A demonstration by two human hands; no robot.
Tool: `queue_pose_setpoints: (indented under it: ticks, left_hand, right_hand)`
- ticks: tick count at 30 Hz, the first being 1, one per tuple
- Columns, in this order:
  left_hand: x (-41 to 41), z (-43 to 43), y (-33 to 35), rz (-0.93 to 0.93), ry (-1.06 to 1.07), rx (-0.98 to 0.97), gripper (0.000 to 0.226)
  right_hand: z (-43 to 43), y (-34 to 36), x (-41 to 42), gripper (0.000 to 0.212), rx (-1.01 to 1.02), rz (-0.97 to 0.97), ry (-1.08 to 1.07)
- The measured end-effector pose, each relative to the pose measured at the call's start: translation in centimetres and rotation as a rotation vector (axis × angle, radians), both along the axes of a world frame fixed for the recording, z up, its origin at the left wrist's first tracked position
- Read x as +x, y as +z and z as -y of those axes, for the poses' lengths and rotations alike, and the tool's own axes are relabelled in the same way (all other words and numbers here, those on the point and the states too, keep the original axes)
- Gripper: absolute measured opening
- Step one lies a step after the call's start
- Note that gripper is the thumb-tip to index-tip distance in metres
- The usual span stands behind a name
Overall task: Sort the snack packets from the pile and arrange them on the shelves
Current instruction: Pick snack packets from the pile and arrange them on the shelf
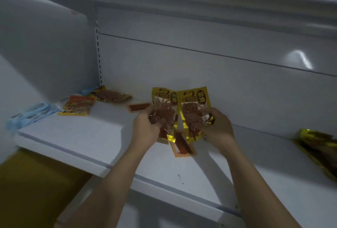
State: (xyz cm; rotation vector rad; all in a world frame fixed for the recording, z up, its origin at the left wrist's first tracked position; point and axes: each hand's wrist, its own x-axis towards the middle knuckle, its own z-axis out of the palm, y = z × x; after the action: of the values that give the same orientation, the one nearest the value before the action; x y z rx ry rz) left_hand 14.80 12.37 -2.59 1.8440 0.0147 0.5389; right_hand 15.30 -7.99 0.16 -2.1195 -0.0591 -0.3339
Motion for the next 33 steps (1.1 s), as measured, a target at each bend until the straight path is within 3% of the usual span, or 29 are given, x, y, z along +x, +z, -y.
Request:
queue_pose_setpoints:
  ticks: [7, 12, 17, 23, 33]
  left_hand:
    - [-1.0, 10.1, 2.4, 0.071, -0.162, -0.041, 0.031]
    - [-2.8, 18.4, 3.6, 0.028, -0.344, -0.031, 0.048]
    - [-4.8, 26.7, 3.5, -0.015, -0.473, 0.008, 0.045]
    - [-7.8, 34.8, 3.4, -0.117, -0.526, -0.092, 0.046]
    - [-12.8, 44.5, 0.2, -0.317, -0.651, -0.145, 0.043]
  right_hand:
    - [8.8, 1.3, -4.5, 0.031, 0.078, 0.099, -0.168]
    - [16.5, 2.2, -8.3, 0.037, 0.113, 0.116, -0.295]
    - [24.7, 2.8, -12.5, 0.048, 0.035, 0.098, -0.432]
    - [33.5, 3.2, -17.0, 0.052, -0.047, 0.019, -0.536]
    - [43.2, 0.8, -22.1, 0.026, -0.152, -0.157, -0.482]
